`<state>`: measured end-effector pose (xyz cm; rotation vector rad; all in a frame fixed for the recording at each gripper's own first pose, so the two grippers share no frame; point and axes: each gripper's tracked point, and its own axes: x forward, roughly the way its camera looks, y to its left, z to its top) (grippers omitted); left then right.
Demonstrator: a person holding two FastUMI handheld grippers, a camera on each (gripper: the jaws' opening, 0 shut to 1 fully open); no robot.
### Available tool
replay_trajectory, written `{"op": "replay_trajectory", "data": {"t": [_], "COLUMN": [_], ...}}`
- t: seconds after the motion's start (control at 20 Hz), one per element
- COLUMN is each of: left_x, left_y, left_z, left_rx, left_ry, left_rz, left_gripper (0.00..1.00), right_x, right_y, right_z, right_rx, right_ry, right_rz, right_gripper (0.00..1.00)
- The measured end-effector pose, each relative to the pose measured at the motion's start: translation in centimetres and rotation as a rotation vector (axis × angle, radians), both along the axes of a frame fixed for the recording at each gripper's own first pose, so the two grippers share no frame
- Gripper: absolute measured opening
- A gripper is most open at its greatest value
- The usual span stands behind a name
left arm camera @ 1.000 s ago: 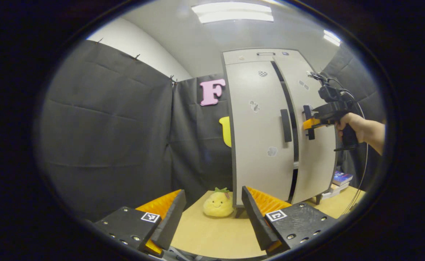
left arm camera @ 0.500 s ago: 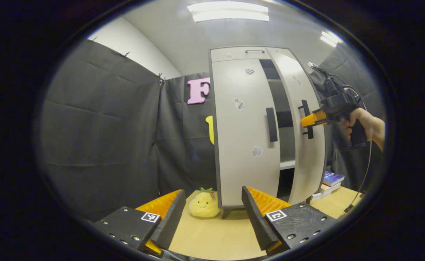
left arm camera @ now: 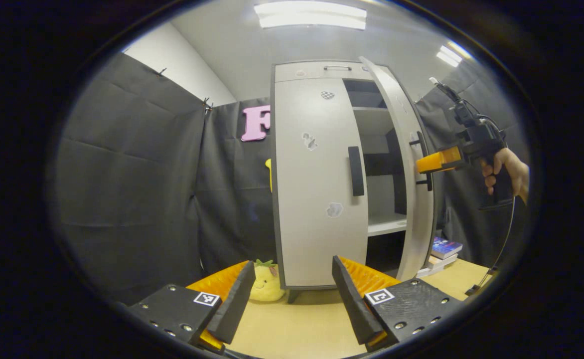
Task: Open the right door of the double-door shoe cabinet with the right hand, and open the left door with the left hand.
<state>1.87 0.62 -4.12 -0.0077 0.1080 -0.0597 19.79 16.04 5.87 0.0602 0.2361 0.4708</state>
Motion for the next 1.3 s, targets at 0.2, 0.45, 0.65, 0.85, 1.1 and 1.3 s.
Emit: {"op": "replay_trajectory", "data": {"t": [0.2, 0.45, 0.65, 0.85, 1.1, 1.3], "left_x": [0.6, 0.8, 0.9, 0.7, 0.4, 0.0], "left_y": [-2.0, -4.1, -4.8, -5.0, -5.5, -5.4], "left_z": [0.4, 0.8, 0.3, 0.1, 0.2, 0.3], "left_rx": [0.003, 0.01, 0.023, 0.024, 0.042, 0.046], "left_ry": [-0.017, -0.032, -0.028, -0.02, -0.023, -0.018], "left_rz": [-0.038, -0.083, -0.092, -0.088, -0.089, -0.077], "left_gripper": [0.91, 0.9, 0.9, 0.9, 0.9, 0.9], "right_x": [-0.5, -1.1, -1.4, -1.6, -1.5, -1.6], "right_y": [-0.7, -1.8, -2.7, -3.5, -4.2, -5.0], "right_z": [0.3, 0.6, 0.7, 0.9, 0.9, 0.9], "right_rx": [-0.004, 0.004, 0.004, 0.013, 0.007, 0.016], "right_ry": [0.0, -0.006, -0.015, -0.025, -0.039, -0.036], "right_rz": [0.01, 0.008, -0.002, -0.008, -0.014, -0.028], "right_gripper": [0.1, 0.1, 0.1, 0.1, 0.05, 0.05]}}
